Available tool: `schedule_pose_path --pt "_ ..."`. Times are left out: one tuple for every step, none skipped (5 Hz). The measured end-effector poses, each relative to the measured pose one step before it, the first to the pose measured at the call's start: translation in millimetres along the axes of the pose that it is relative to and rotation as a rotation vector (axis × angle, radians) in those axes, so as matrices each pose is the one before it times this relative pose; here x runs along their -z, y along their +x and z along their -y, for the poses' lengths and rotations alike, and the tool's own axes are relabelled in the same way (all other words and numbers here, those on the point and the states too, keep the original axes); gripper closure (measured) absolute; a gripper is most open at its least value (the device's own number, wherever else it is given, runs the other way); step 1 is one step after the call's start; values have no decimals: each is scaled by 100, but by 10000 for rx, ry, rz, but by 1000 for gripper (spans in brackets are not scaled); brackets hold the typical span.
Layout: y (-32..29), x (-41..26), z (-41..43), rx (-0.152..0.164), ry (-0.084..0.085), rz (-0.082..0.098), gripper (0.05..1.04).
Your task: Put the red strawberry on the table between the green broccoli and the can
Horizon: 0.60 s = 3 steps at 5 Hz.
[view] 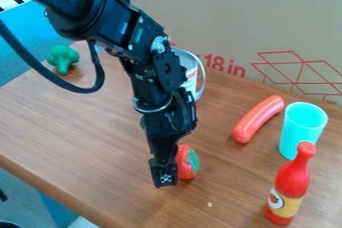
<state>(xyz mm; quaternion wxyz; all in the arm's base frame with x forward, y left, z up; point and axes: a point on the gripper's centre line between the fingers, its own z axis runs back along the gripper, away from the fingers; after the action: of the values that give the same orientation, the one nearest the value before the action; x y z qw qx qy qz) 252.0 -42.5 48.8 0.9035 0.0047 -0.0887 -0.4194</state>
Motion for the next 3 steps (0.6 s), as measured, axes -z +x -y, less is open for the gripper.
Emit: schedule_pose_path --pt "230 223 -48 -150 -21 62 83" --pt "278 717 163 -109 -130 -140 83" --pt "552 456 -473 -179 16 -15 83"
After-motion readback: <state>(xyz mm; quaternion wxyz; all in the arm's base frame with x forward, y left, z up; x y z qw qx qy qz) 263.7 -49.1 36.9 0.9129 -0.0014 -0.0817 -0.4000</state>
